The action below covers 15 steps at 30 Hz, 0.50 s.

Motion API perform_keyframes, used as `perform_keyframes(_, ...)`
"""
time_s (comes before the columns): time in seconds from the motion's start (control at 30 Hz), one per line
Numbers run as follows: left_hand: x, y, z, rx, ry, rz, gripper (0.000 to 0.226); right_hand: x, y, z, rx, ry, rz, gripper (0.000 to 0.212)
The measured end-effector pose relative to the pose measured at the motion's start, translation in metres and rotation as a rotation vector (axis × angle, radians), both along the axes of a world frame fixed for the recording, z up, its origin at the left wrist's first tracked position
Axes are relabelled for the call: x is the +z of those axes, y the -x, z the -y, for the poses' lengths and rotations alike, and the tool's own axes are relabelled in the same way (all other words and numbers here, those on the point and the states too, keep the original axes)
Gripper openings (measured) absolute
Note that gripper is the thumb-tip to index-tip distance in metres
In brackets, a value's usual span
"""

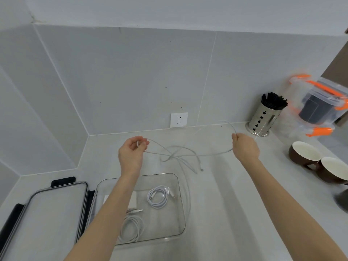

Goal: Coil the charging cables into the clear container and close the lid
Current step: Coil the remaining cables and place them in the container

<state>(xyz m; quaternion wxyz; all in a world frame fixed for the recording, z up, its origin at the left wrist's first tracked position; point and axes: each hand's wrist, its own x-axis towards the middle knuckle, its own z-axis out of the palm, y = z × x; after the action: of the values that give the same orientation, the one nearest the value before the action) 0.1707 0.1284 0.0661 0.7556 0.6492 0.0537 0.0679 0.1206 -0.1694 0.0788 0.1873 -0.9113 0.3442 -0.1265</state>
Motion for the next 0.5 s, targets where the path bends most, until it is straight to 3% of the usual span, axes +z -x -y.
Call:
perform_keyframes(0.1, -0.004, 0.000, -0.005, 0.017, 0.016, 0.027, 0.025, -0.013, 0.004, 0.008, 0.015, -0.068, -0.107, 0.035)
perform_keyframes(0.27, -0.010, 0.005, -0.006, -0.131, -0.079, 0.037, 0.024, -0.010, 0.010, 0.010, 0.243, -0.495, -0.271, 0.018)
perform_keyframes(0.3, -0.010, 0.006, -0.005, -0.162, -0.089, 0.034, 0.024, -0.006, 0.011, 0.009, 0.270, -0.537, -0.319, 0.023)
perform_keyframes(0.4, -0.010, 0.008, -0.002, -0.230, -0.105, 0.012, 0.021, 0.002, 0.003, 0.007, 0.287, -0.517, -0.299, 0.046)
perform_keyframes(0.5, -0.010, 0.010, 0.000, -0.278, -0.114, 0.001, 0.019, 0.013, -0.011, 0.000, 0.247, -0.287, -0.093, 0.045)
